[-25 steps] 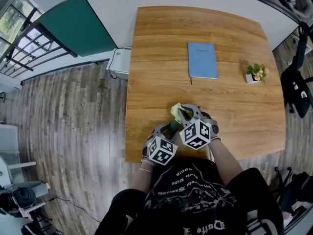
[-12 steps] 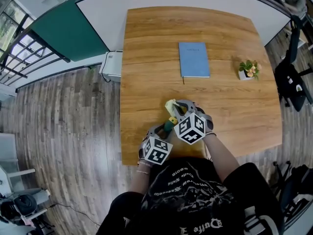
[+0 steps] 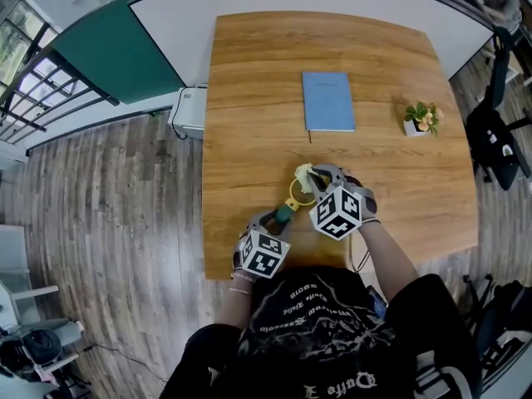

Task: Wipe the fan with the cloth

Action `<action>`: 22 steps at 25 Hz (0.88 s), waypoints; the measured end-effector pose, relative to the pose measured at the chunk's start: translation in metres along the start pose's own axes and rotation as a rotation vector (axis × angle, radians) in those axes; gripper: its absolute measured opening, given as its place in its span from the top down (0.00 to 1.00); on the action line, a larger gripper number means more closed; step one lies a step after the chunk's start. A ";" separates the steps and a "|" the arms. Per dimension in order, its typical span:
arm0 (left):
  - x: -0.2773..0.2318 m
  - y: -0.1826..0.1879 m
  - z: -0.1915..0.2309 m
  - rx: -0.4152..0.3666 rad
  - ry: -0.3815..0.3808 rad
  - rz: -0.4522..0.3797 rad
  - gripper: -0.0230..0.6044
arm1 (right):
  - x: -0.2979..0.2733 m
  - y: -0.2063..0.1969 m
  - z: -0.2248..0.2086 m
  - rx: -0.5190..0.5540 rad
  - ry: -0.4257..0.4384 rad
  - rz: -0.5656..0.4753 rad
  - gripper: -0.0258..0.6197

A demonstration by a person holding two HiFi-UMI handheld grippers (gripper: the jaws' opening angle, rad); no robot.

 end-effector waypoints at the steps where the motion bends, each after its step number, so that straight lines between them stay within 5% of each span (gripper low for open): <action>1: -0.001 0.001 0.000 0.009 0.001 0.000 0.67 | 0.002 -0.003 0.000 0.017 0.008 0.008 0.91; 7: -0.002 0.001 0.000 0.055 0.001 0.003 0.67 | 0.019 -0.013 0.012 0.093 0.077 0.044 0.91; 22: -0.001 0.002 0.001 0.052 -0.026 0.041 0.67 | 0.032 -0.001 0.068 0.024 0.094 -0.022 0.91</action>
Point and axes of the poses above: the fingertips, and each gripper's own axes: x backward along the fingers, z to its left, y out of its top, the point moved 3 cm from there along x, backward along the fingers, and after that the axes turned 9 degrees about -z, right-handed, at the moved point
